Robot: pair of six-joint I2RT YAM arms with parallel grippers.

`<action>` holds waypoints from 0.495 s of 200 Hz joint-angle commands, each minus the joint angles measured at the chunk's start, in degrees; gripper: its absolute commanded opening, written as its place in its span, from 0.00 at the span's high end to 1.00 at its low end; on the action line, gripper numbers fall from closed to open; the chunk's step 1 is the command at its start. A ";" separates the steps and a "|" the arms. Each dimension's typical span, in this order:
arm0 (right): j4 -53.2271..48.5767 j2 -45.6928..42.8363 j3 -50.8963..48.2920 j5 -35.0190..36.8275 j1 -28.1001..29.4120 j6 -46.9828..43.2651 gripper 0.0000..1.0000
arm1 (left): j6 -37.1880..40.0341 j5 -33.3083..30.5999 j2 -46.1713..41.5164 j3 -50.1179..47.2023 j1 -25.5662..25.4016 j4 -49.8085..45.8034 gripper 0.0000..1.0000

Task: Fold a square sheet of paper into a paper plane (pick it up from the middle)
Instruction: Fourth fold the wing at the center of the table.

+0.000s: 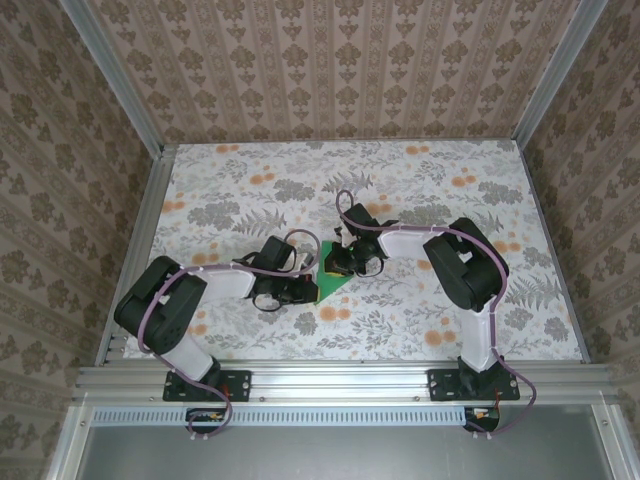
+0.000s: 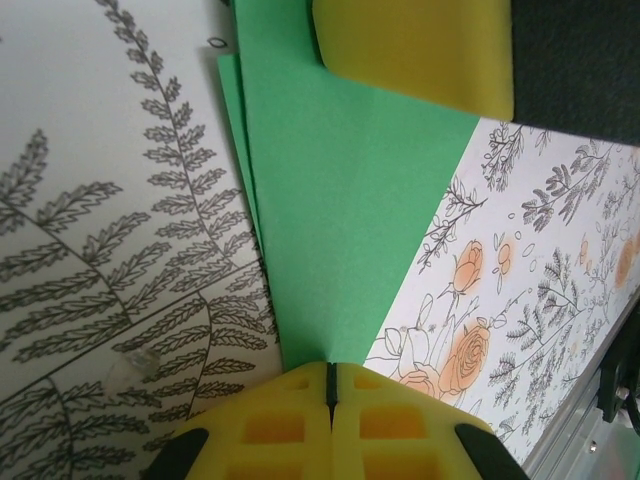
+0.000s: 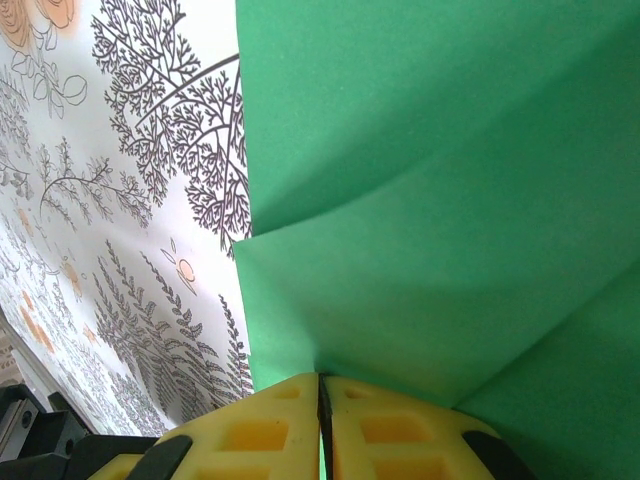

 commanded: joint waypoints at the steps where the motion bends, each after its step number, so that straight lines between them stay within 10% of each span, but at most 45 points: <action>1: -6.45 4.59 -1.23 8.79 -0.43 0.25 0.88 | 1.60 1.79 -0.27 -2.51 -1.61 -10.26 0.94; 99: -6.91 5.21 -1.04 9.67 -0.69 0.87 0.89 | 2.51 1.62 -1.75 -2.89 -2.34 -12.95 0.94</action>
